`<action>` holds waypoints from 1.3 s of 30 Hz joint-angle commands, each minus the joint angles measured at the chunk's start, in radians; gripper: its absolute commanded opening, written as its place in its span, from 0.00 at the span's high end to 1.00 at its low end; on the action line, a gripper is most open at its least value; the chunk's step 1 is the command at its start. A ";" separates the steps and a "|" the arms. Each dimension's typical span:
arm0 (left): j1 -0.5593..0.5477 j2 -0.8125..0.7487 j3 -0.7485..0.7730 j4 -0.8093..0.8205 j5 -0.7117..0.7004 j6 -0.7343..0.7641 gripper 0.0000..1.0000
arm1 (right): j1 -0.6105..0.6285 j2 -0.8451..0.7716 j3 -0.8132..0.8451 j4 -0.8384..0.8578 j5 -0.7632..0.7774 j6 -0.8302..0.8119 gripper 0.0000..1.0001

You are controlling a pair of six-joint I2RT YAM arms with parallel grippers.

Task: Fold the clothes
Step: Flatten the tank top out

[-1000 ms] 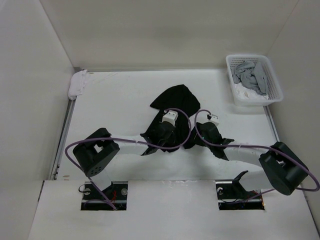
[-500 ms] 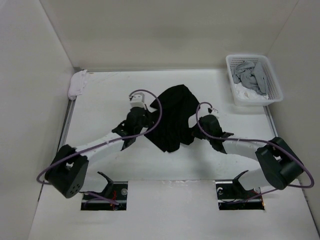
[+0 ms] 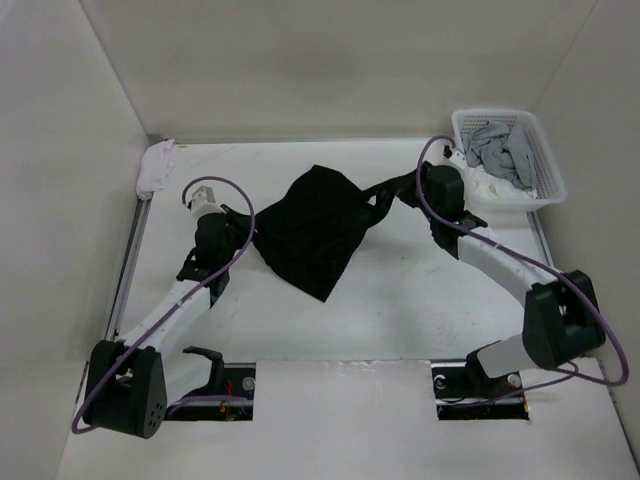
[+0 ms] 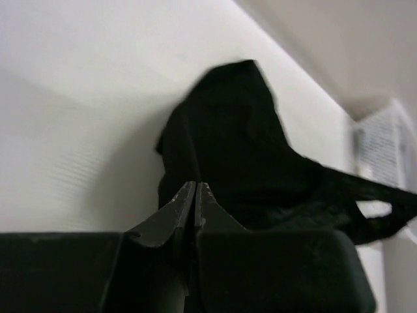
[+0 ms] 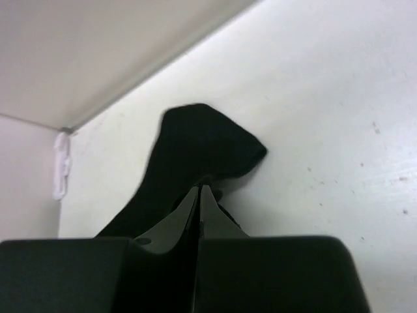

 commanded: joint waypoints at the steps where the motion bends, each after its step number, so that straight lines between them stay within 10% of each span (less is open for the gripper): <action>1: -0.068 -0.132 0.083 0.032 0.062 -0.018 1.00 | 0.062 -0.216 0.049 -0.008 0.025 -0.098 0.98; 11: -0.188 -0.499 0.235 -0.137 0.008 0.020 0.99 | 0.407 -0.672 0.165 -0.164 0.281 -0.356 0.97; 19: -0.262 -0.601 0.244 -0.180 -0.022 0.019 0.99 | 0.645 -0.676 0.388 -0.114 0.419 -0.595 0.96; 29: -0.251 -0.532 0.092 -0.165 -0.156 0.019 0.99 | 0.113 -0.127 0.611 -0.117 -0.018 -0.321 0.97; 35: -0.158 -0.105 0.109 0.079 -0.191 0.031 0.99 | -0.030 0.503 1.123 -0.294 -0.149 -0.239 0.93; 39: -0.107 0.161 0.242 0.176 -0.213 0.034 0.97 | -0.057 0.627 1.248 -0.334 -0.098 -0.201 0.86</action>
